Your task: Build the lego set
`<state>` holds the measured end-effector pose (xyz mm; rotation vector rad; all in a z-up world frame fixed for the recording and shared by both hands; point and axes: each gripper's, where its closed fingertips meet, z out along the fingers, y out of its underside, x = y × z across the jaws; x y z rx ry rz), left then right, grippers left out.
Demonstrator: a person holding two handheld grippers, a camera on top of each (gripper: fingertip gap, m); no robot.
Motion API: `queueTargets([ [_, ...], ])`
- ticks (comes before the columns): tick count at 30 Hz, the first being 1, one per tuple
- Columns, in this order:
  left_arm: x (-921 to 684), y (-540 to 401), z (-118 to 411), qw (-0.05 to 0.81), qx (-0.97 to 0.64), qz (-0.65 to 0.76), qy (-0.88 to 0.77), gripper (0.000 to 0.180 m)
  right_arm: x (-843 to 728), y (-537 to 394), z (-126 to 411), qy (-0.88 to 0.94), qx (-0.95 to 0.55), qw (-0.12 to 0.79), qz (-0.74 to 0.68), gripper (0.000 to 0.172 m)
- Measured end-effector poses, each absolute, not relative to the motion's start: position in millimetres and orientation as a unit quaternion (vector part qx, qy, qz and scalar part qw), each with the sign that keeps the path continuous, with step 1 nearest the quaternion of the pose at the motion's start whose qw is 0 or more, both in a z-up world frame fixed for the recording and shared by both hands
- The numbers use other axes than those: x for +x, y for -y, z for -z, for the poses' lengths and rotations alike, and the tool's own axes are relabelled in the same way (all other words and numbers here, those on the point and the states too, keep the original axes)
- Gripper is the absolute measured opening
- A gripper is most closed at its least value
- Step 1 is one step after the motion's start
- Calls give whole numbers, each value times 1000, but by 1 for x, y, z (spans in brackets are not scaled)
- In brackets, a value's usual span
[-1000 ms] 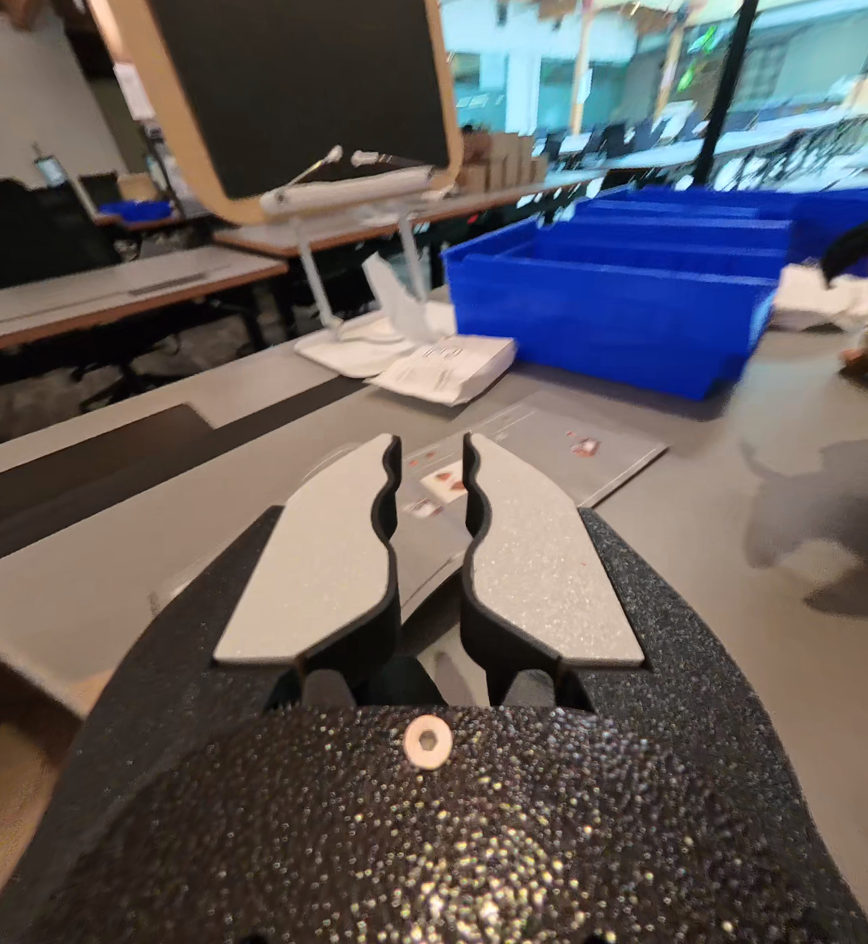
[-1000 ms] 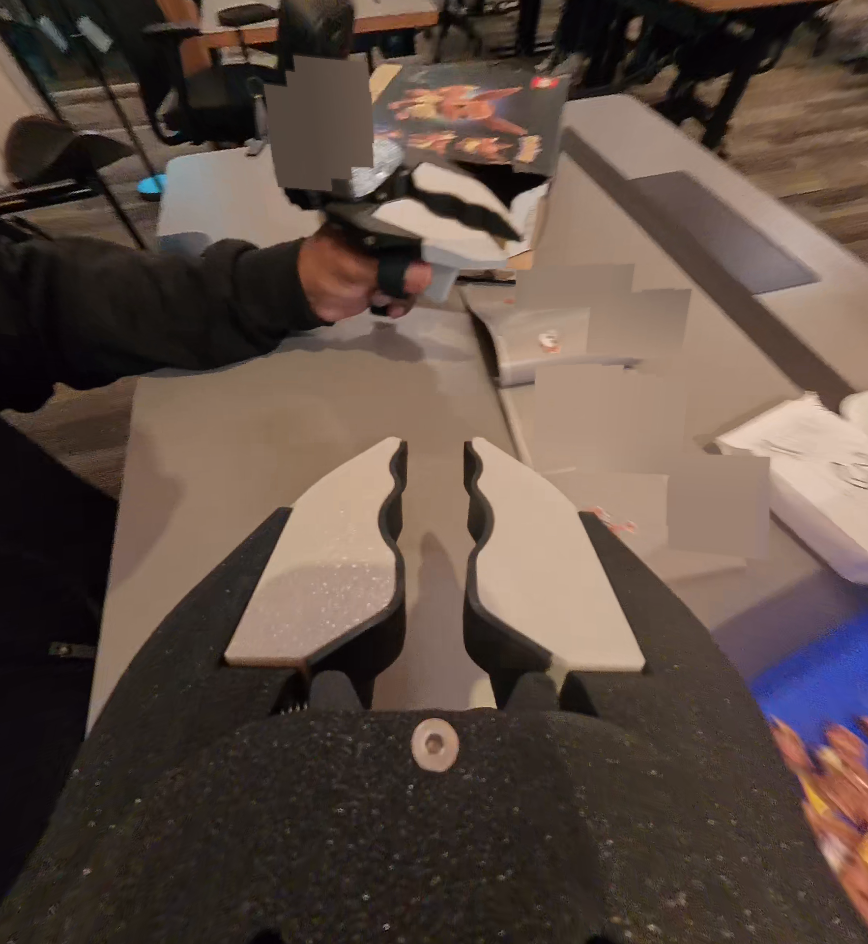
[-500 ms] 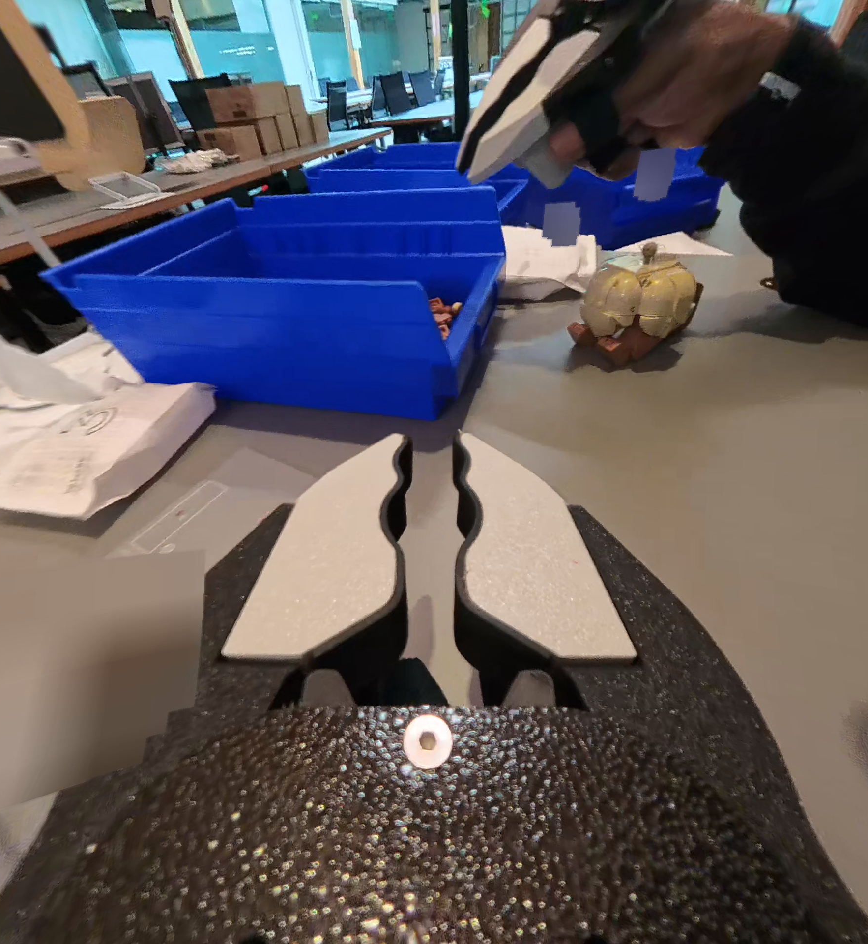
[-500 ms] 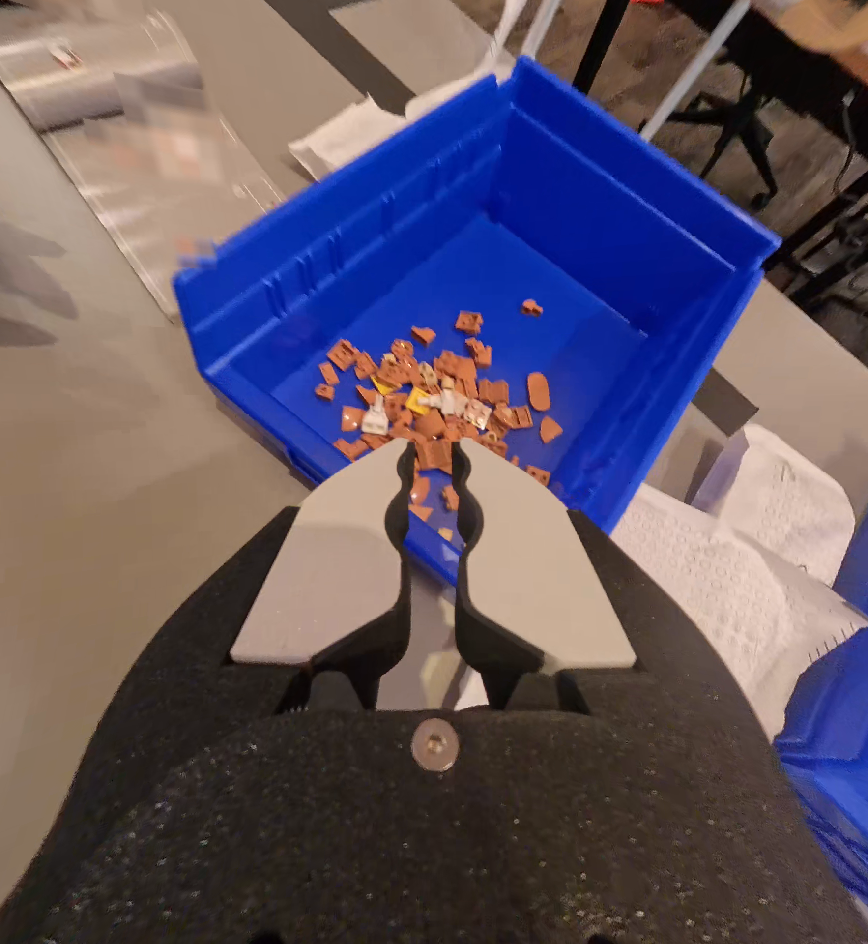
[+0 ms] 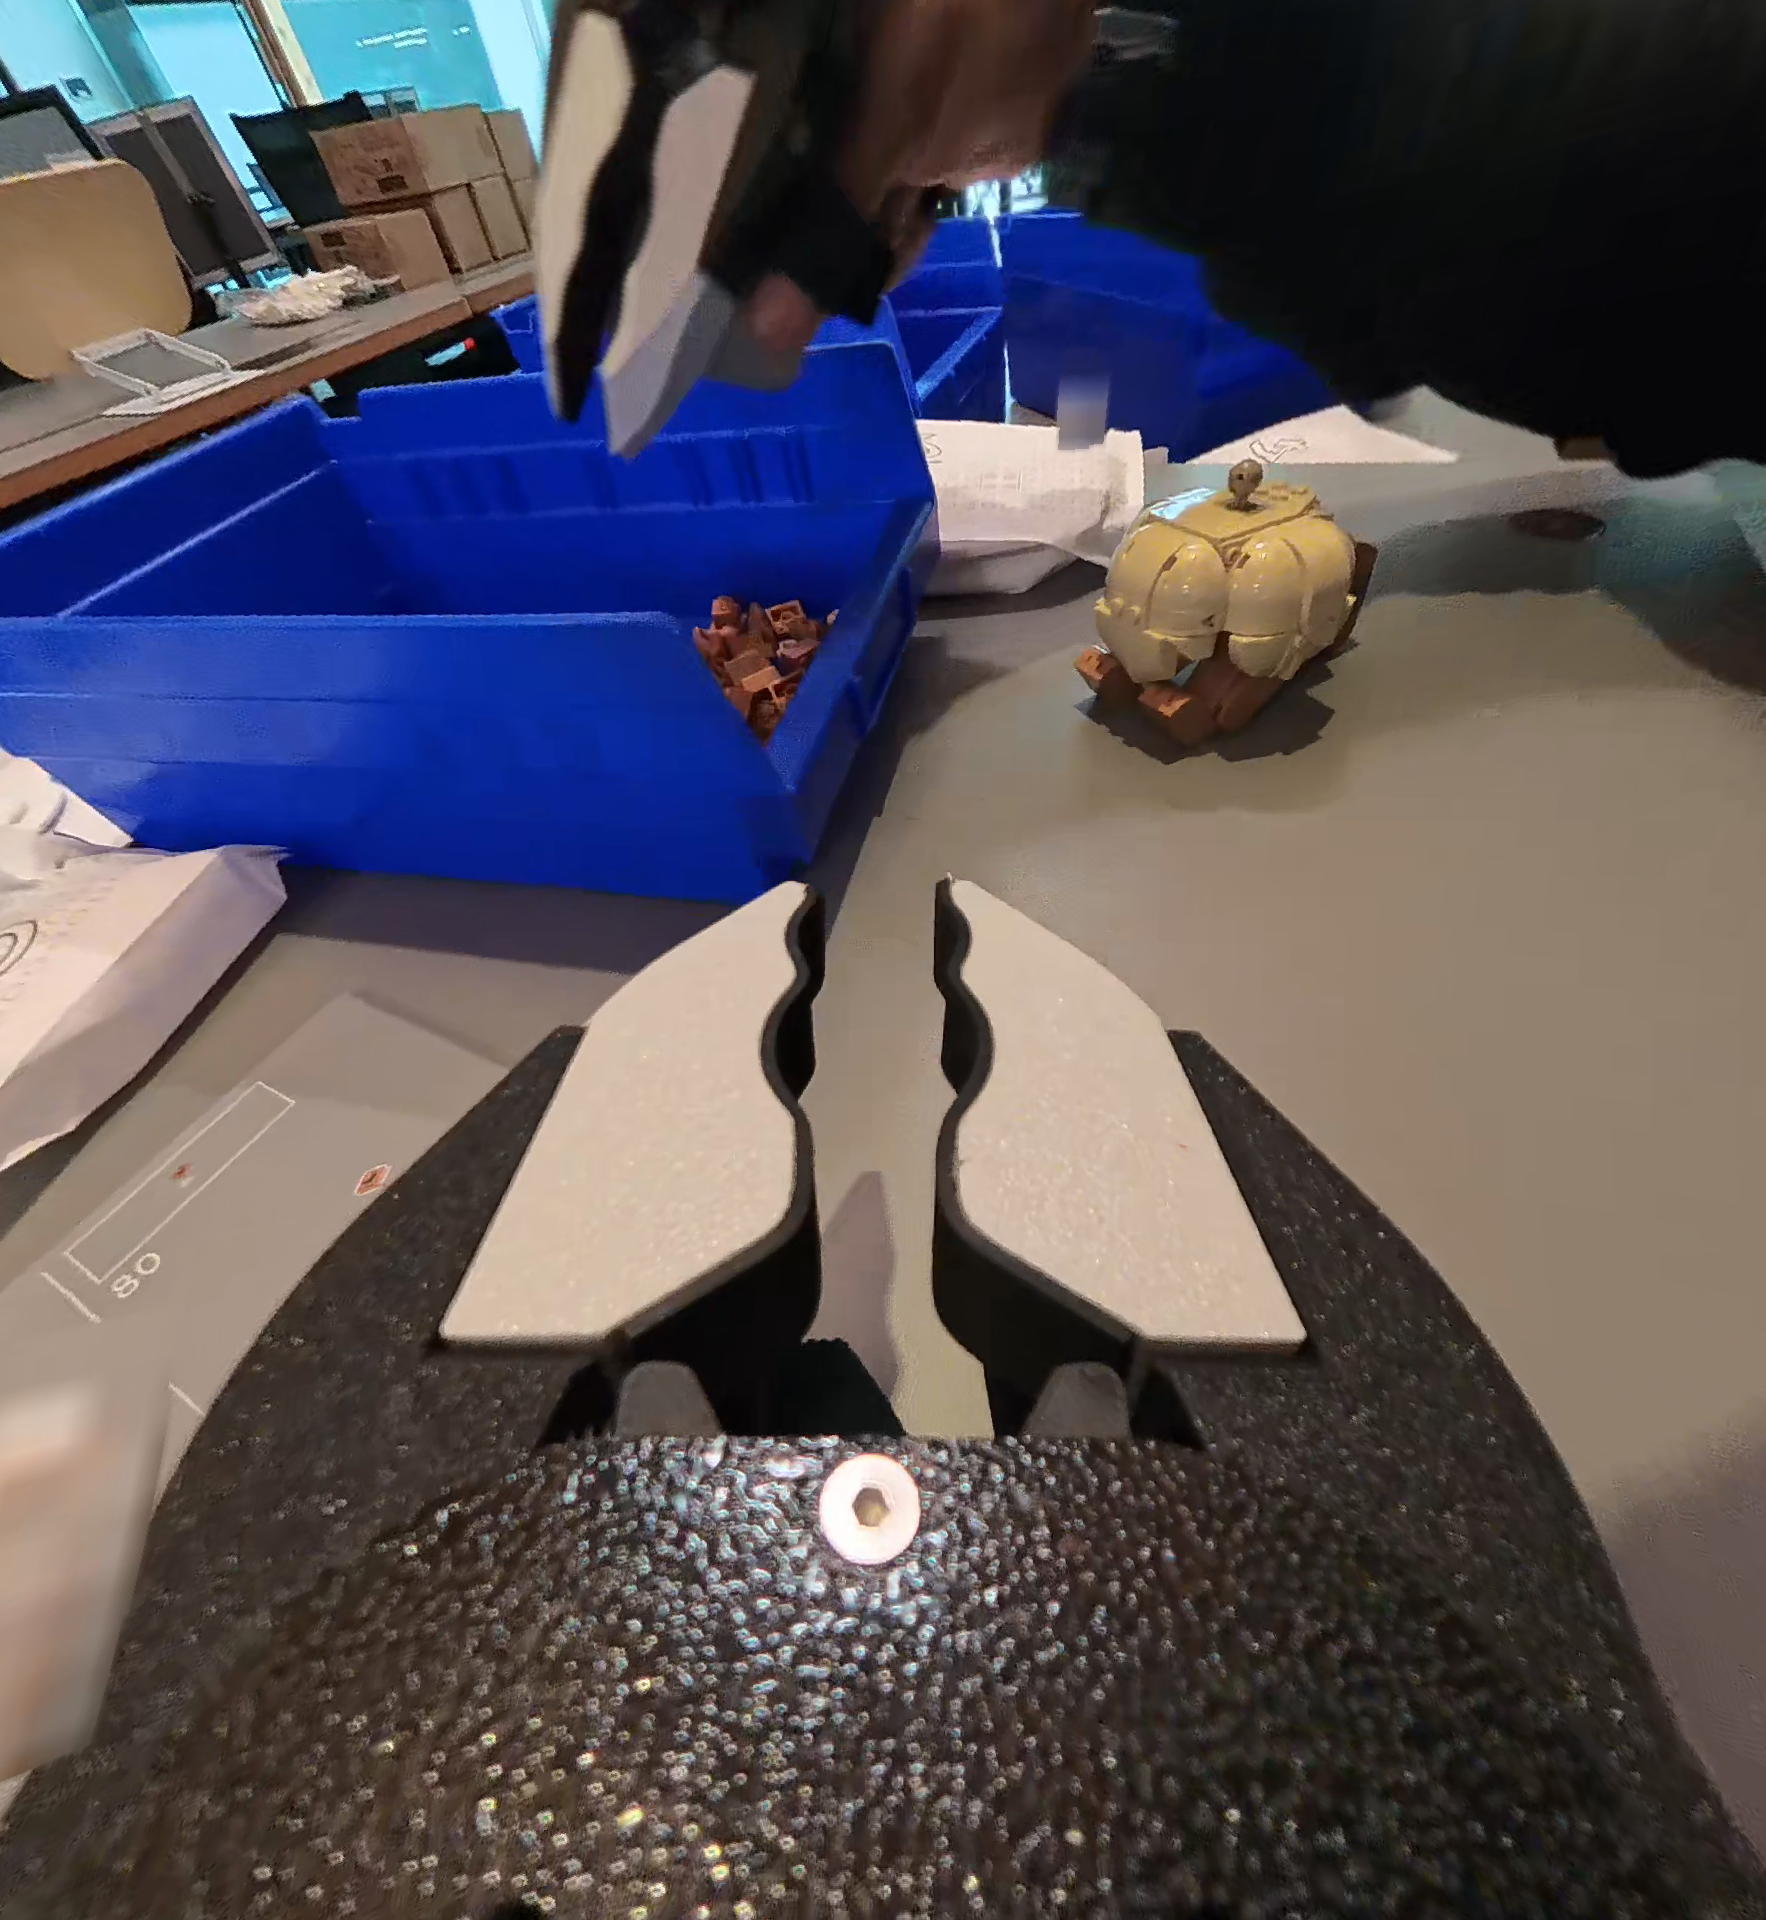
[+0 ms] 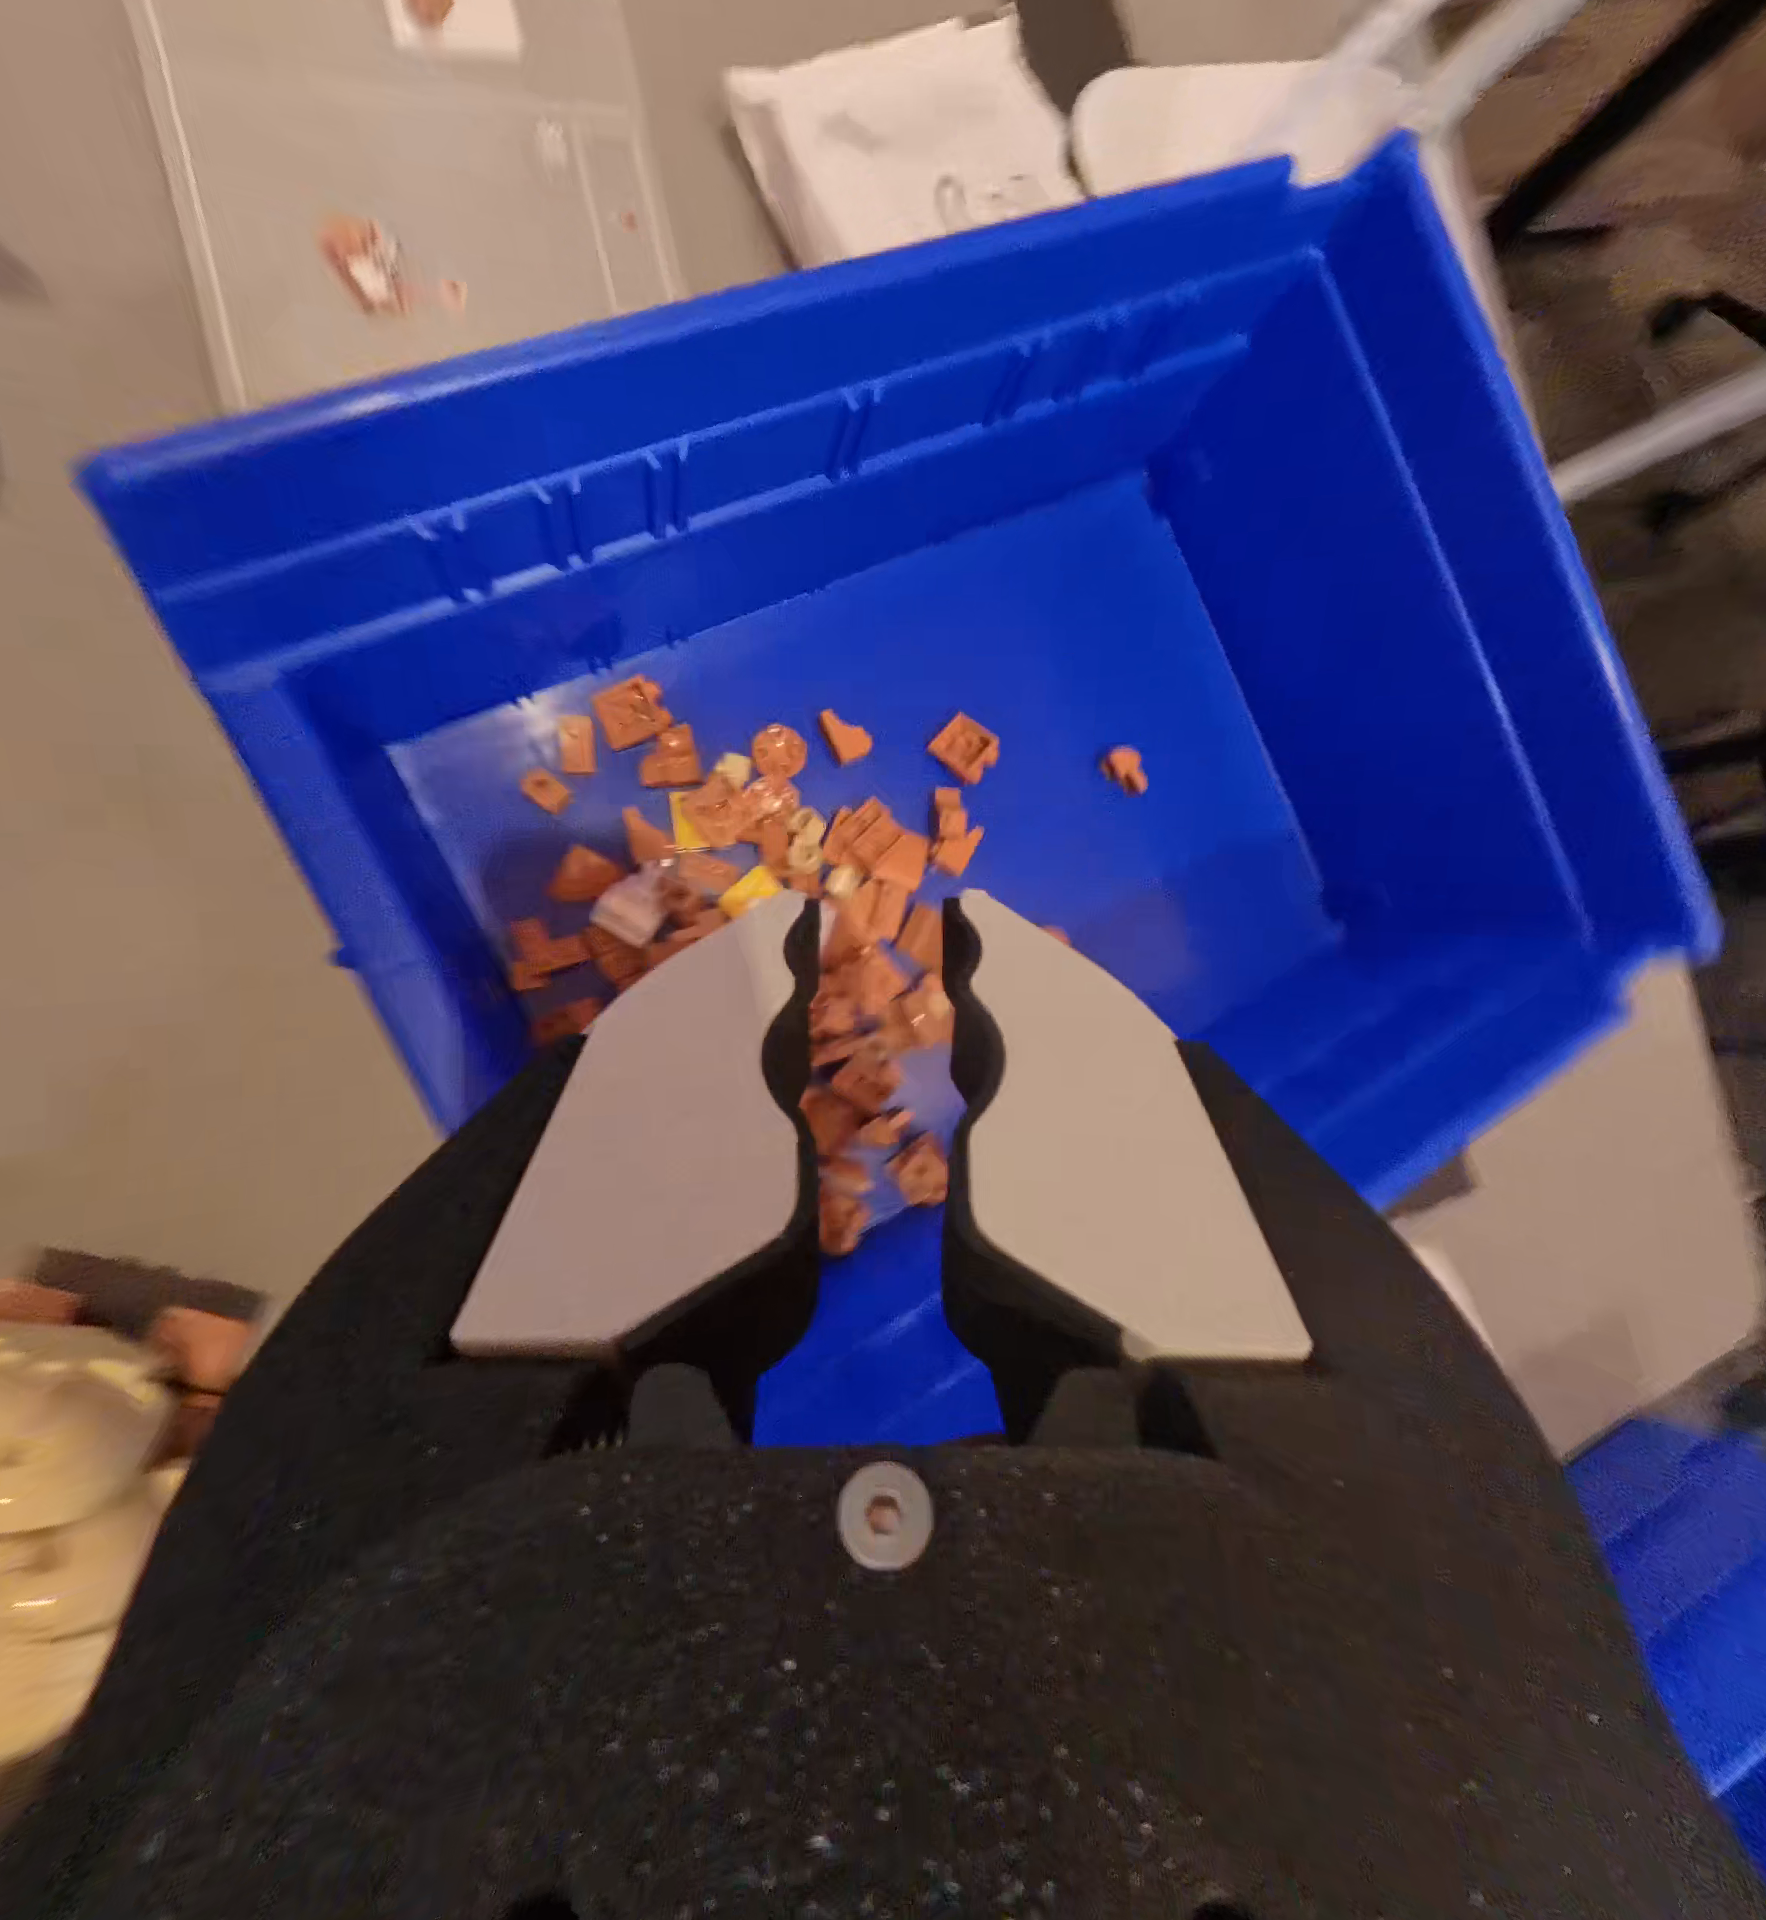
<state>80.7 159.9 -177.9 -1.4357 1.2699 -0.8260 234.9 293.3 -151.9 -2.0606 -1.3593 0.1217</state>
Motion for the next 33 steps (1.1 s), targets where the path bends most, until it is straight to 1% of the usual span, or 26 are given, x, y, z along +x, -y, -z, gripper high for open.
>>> queueTargets([
  [4,66,-167,178,511,-599,330,-520,20,215,-341,184,634,-741,222,-10,27],
  [6,57,-174,179,518,-602,315,-520,20,210,-356,206,655,-737,165,-8,29],
  [8,46,-182,179,523,-609,308,-511,20,208,-364,221,666,-734,130,-5,30],
  [12,32,-191,173,522,-619,333,-483,20,199,-368,233,665,-737,117,-21,29],
  [15,30,-189,170,516,-616,356,-477,20,205,-369,242,663,-743,94,-2,29],
  [21,19,-178,167,536,-588,346,-498,20,208,-366,251,646,-759,76,-3,28],
  [33,-29,-178,162,538,-579,369,-488,20,209,-363,251,614,-787,63,-11,25],
])
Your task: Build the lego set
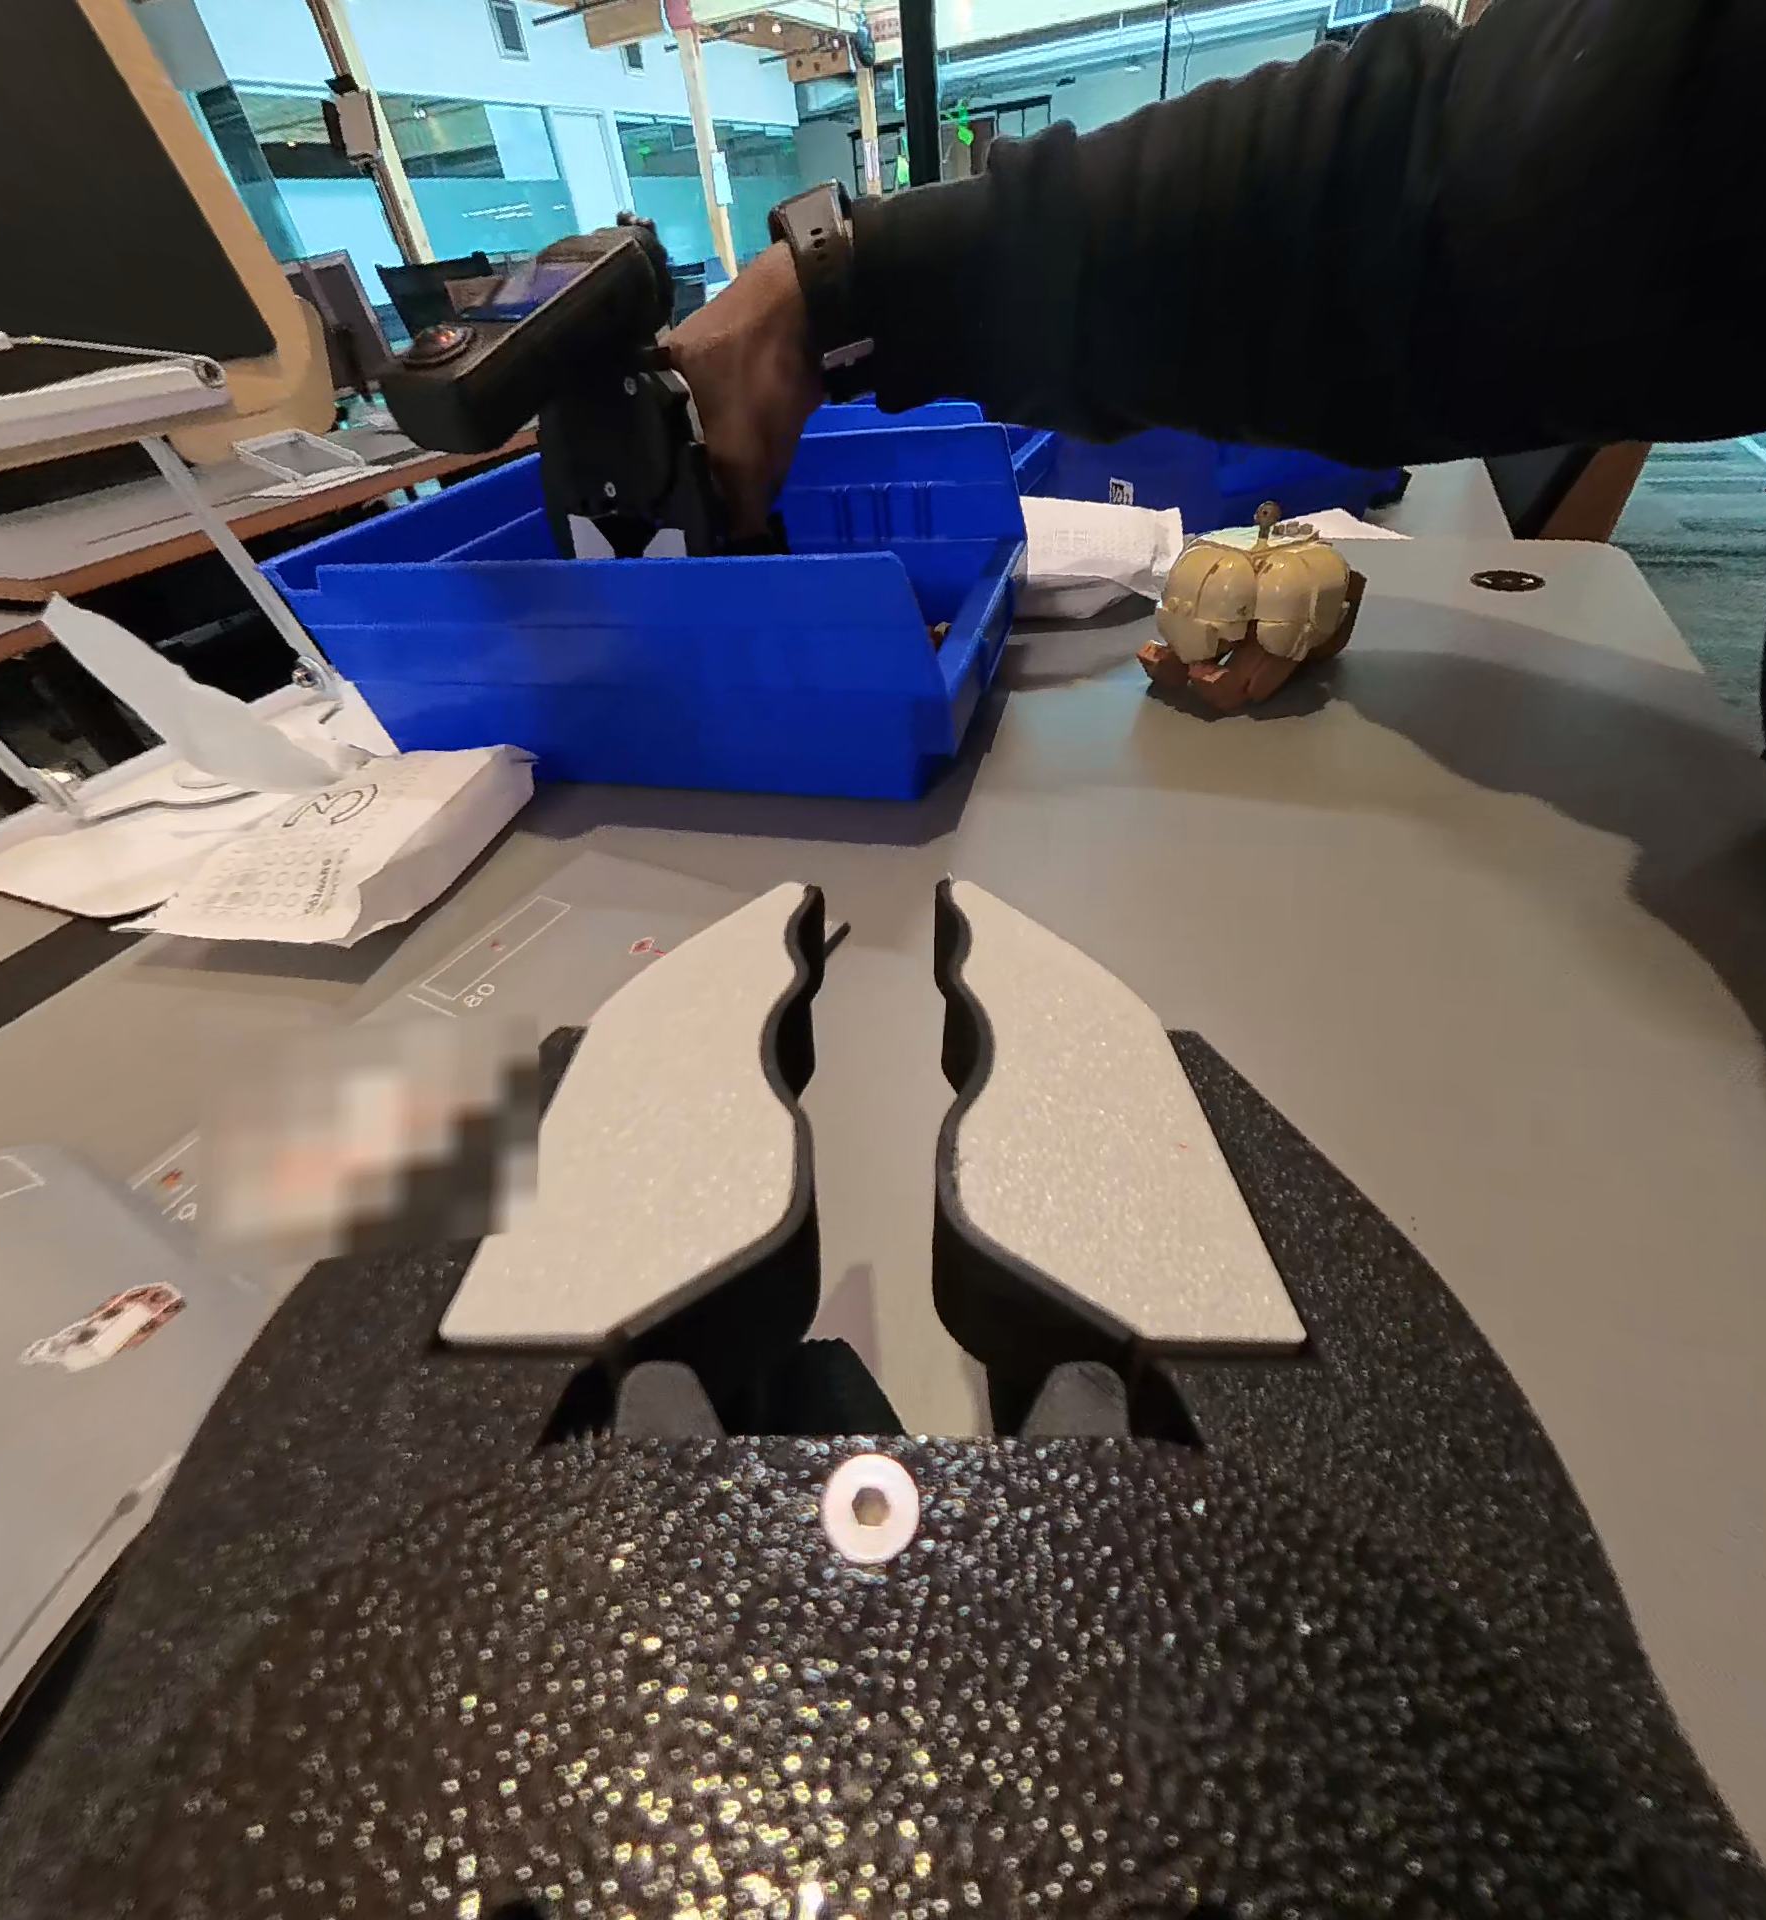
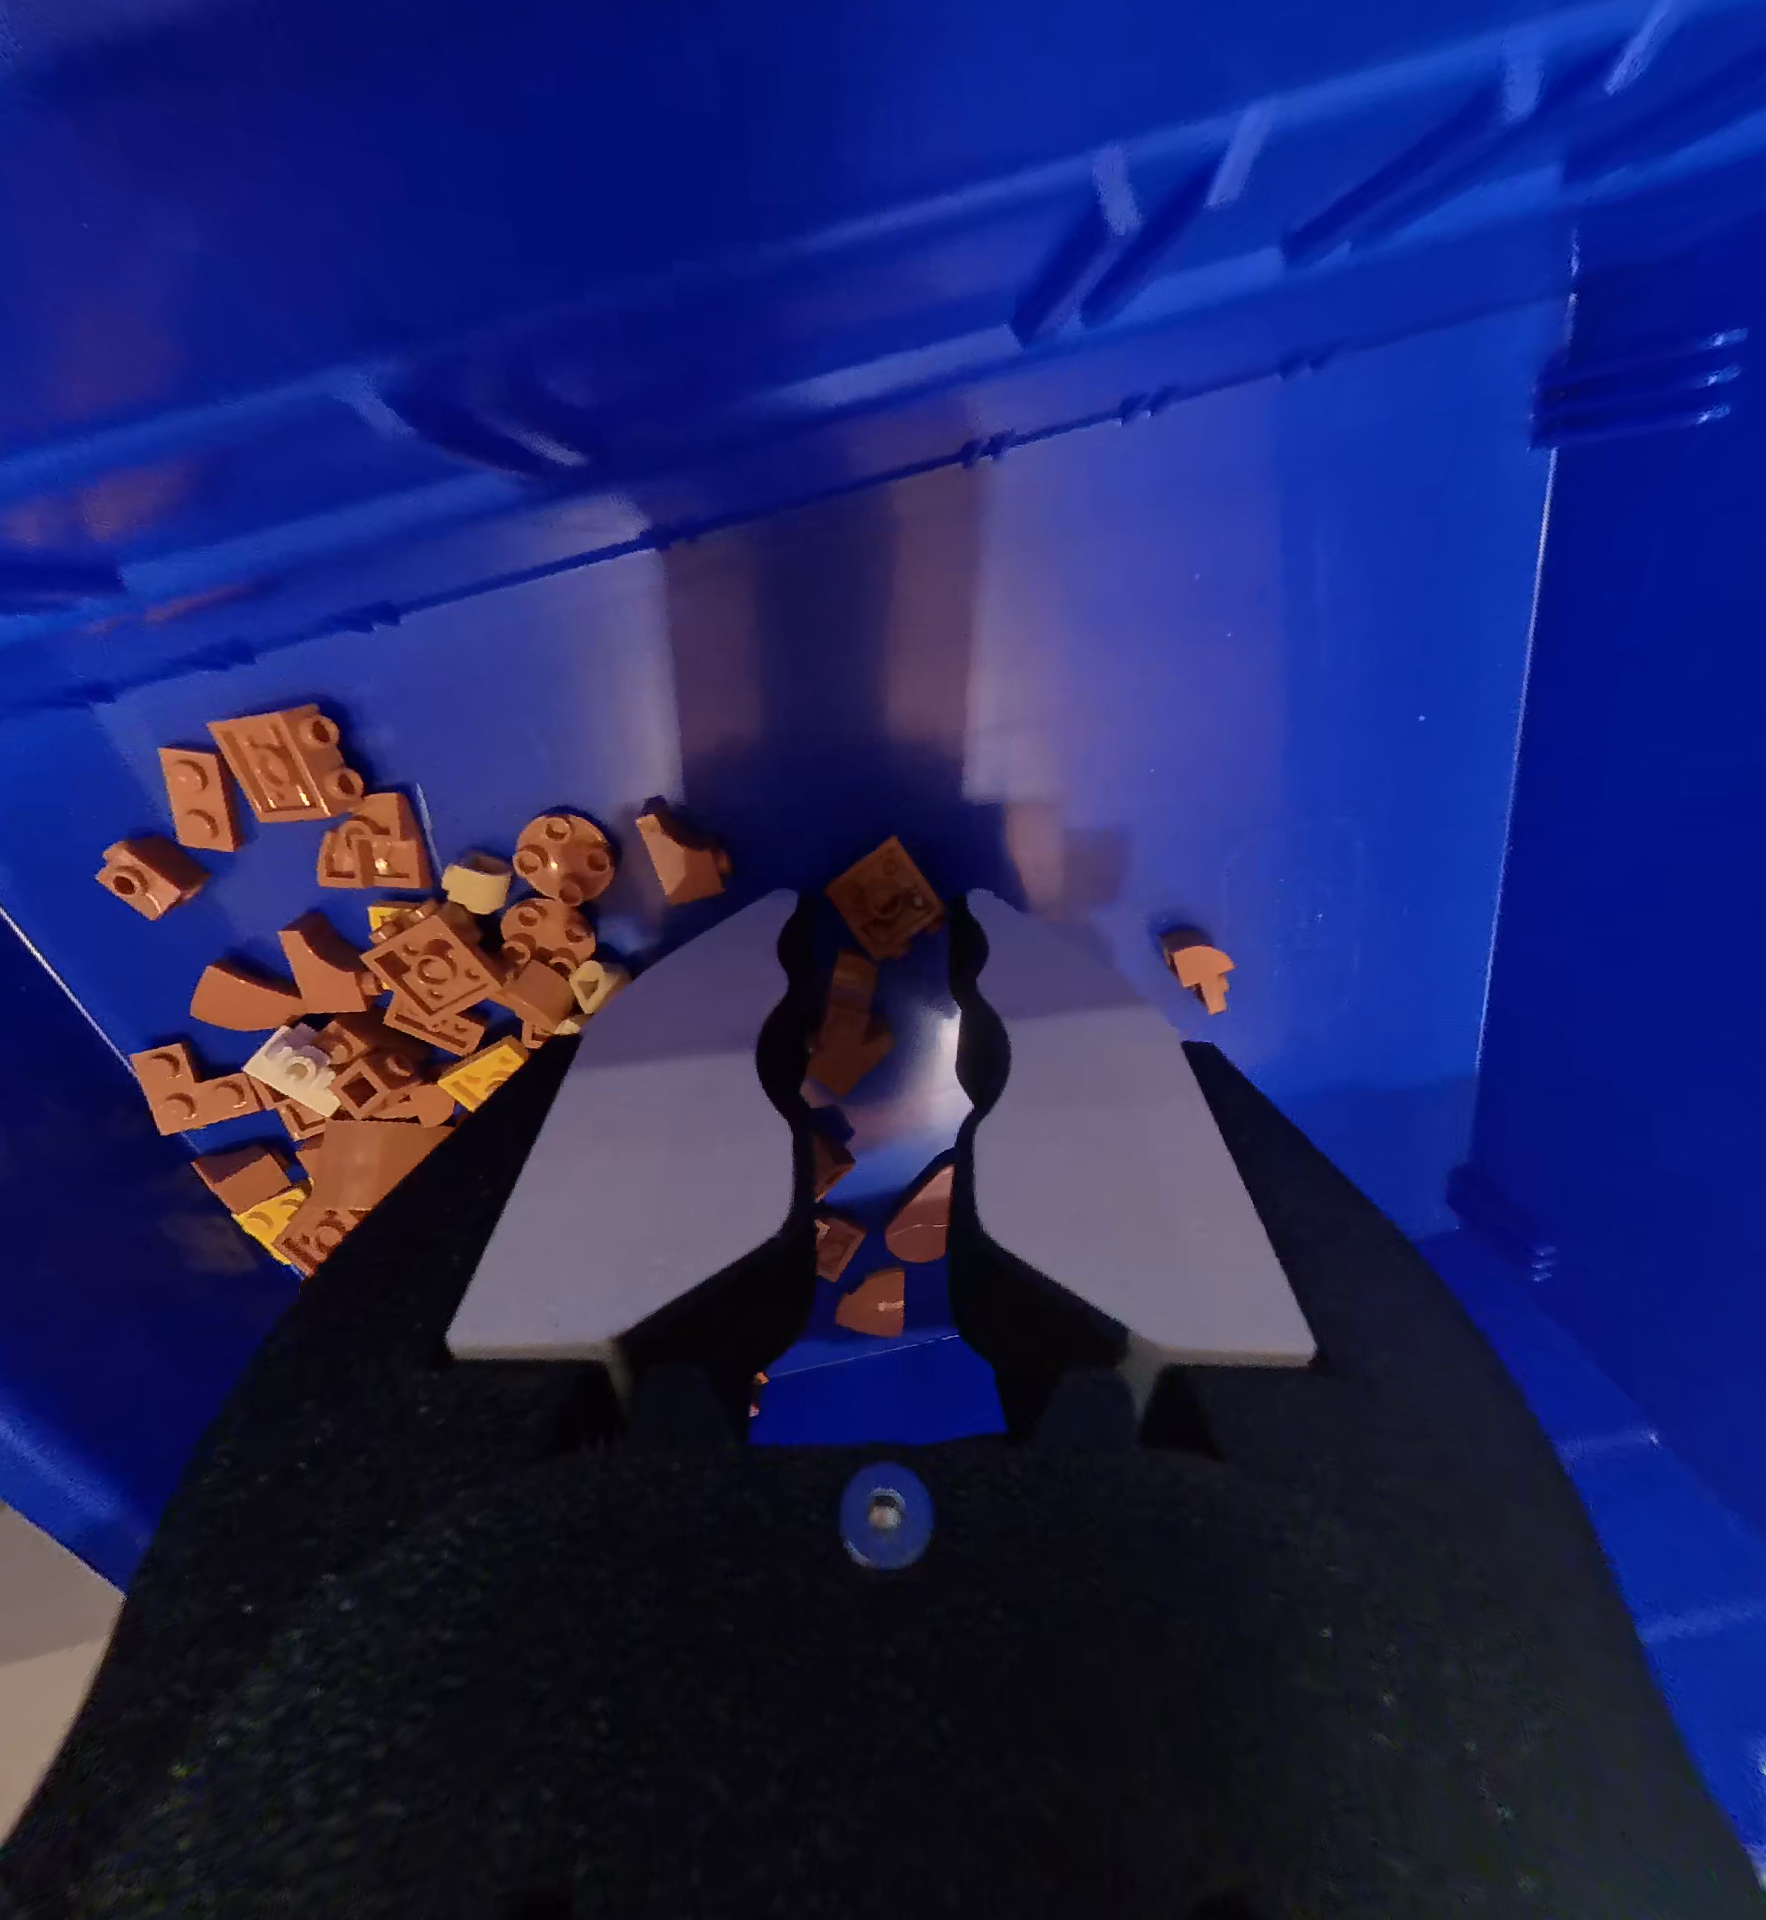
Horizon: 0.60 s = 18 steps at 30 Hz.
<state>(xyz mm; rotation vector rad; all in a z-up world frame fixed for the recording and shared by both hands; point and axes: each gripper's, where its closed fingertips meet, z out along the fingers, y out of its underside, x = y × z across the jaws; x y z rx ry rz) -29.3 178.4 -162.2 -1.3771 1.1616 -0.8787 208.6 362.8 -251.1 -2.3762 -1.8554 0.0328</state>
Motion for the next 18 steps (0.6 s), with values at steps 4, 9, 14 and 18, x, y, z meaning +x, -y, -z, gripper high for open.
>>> queueTargets([
  [4,-38,-180,162,535,-583,373,-485,20,209,-362,251,611,-790,55,-9,23],
  [9,-43,-183,162,534,-589,375,-478,20,209,-361,251,607,-793,50,-9,22],
  [14,-42,-183,163,534,-590,371,-478,20,209,-361,251,606,-794,53,-9,21],
  [18,-43,-184,163,534,-592,370,-477,20,210,-360,244,592,-802,84,-5,20],
])
